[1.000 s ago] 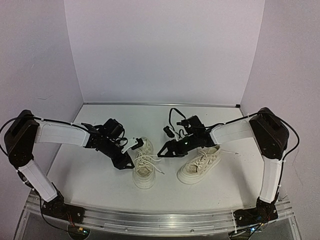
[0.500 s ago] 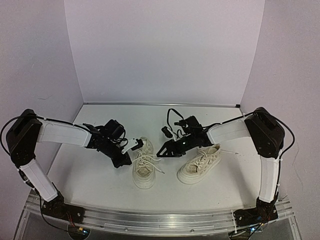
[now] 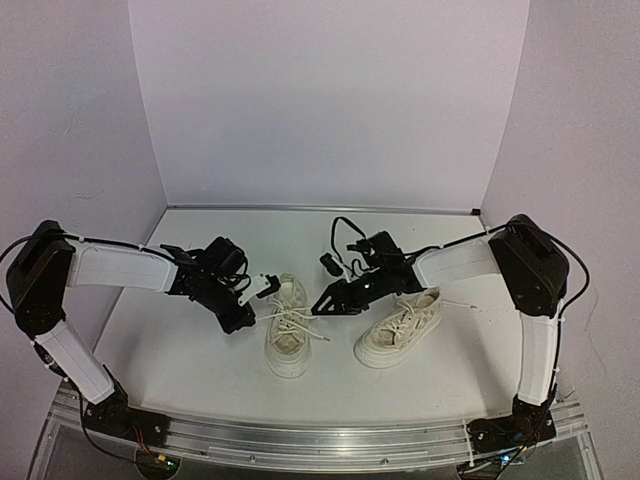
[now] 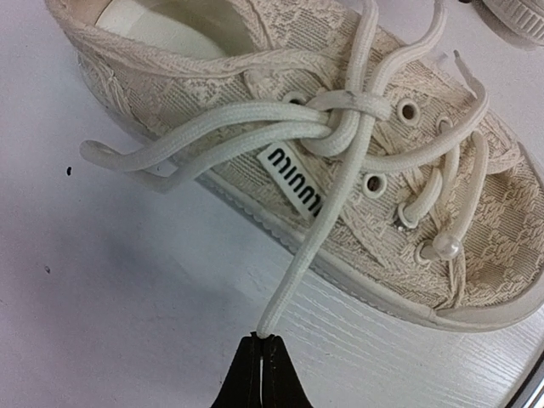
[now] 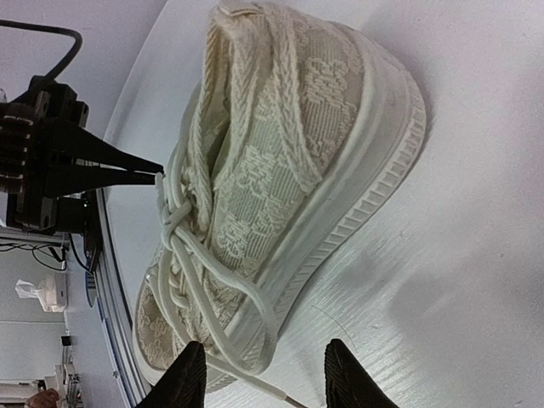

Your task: Tie the shoes

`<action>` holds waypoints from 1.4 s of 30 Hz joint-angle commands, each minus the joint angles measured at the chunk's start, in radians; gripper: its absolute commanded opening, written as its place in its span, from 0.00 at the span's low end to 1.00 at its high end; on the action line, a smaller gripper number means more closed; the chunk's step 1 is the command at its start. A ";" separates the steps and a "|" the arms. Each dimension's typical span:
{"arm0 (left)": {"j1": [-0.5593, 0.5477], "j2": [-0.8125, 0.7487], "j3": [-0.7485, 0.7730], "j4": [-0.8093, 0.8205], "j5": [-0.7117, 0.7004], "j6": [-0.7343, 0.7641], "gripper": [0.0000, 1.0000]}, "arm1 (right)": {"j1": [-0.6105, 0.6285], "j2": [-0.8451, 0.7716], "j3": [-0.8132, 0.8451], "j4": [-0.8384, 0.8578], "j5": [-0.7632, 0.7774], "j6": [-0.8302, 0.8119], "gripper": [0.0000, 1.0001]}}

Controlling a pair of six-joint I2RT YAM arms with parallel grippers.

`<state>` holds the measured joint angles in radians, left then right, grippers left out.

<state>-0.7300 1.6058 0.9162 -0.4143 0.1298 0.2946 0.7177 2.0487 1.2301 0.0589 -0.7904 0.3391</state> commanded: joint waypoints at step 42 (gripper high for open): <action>0.210 -0.230 -0.093 0.318 0.085 -0.241 0.55 | 0.043 -0.030 -0.035 0.167 0.044 0.114 0.00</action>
<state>-0.5966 1.4276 0.8408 -0.2670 0.1437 0.1717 0.7526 2.0882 1.2459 0.1147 -0.8018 0.3880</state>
